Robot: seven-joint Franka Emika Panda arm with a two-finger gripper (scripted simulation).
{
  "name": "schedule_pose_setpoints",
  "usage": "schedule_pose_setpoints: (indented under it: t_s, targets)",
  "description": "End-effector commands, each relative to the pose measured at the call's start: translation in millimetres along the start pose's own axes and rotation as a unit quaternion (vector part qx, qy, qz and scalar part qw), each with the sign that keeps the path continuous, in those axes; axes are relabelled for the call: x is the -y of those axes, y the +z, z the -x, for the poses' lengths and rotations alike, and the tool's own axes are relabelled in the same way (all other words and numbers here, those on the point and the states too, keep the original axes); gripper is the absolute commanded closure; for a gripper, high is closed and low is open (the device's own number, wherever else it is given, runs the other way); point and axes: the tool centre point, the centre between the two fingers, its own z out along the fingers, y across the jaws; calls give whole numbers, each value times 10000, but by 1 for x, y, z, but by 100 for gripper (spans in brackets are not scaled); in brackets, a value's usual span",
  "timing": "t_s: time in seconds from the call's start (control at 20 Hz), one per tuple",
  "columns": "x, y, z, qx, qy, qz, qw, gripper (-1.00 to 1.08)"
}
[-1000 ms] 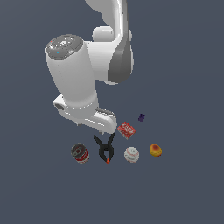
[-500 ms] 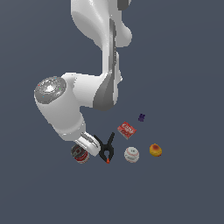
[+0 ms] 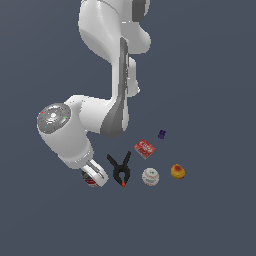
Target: Pick up a designated object from a clutter of objects.
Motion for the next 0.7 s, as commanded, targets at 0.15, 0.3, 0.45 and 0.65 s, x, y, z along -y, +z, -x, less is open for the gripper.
schedule_pose_setpoints:
  t_s: [0.15, 0.3, 0.45, 0.65]
  targets:
    - [0, 4, 0, 0, 1, 0, 10000, -92]
    - [0, 15, 0, -2, 6, 0, 10000, -92]
    - [-1, 33, 0, -4, 13, 0, 10000, -92]
    - [-1, 48, 0, -6, 20, -1, 10000, -92]
